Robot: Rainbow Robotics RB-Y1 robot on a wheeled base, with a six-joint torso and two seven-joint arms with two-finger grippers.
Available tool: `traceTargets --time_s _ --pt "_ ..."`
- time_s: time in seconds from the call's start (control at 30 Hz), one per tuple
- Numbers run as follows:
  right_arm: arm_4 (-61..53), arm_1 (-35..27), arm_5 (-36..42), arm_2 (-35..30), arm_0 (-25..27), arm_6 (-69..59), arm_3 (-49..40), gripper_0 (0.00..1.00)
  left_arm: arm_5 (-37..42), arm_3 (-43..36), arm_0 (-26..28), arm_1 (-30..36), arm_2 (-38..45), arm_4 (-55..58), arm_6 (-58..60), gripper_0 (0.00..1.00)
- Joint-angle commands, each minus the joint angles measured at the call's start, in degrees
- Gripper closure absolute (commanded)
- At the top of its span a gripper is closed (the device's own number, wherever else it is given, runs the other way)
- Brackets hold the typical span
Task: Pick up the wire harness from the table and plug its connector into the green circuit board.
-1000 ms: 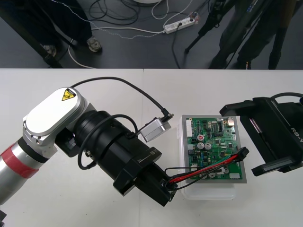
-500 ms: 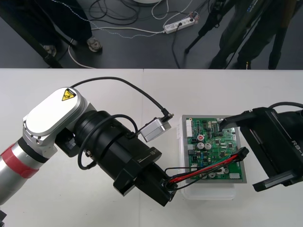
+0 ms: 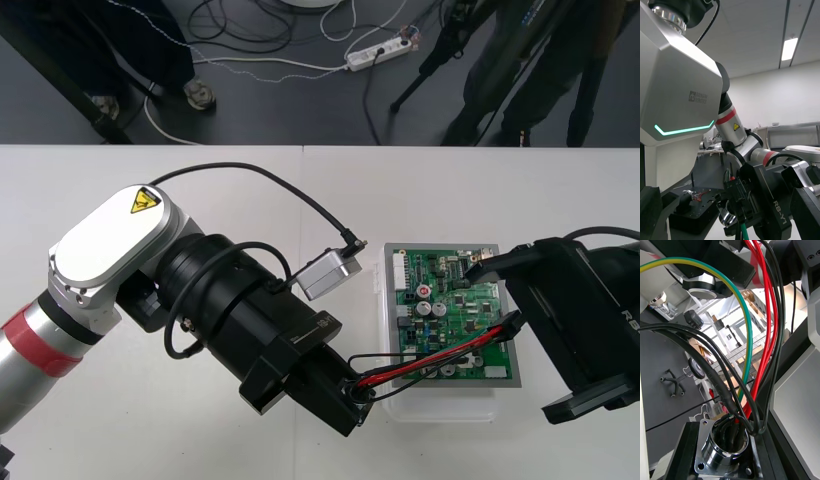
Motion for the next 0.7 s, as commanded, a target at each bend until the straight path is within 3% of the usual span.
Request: traceTargets --time_s 0.03,0.7 --pt "-2.03 -1.36 -0.39 0.74 -0.56 1.9 -0.29 0.0 -2.16 -0.67 -2.02 -1.62 -0.89 1.17 3.12 1.0" --pt "-1.33 -1.72 -0.39 3.46 -0.65 1.64 -1.26 0.0 -2.16 -0.67 -1.94 -1.62 -0.89 1.09 3.12 1.0"
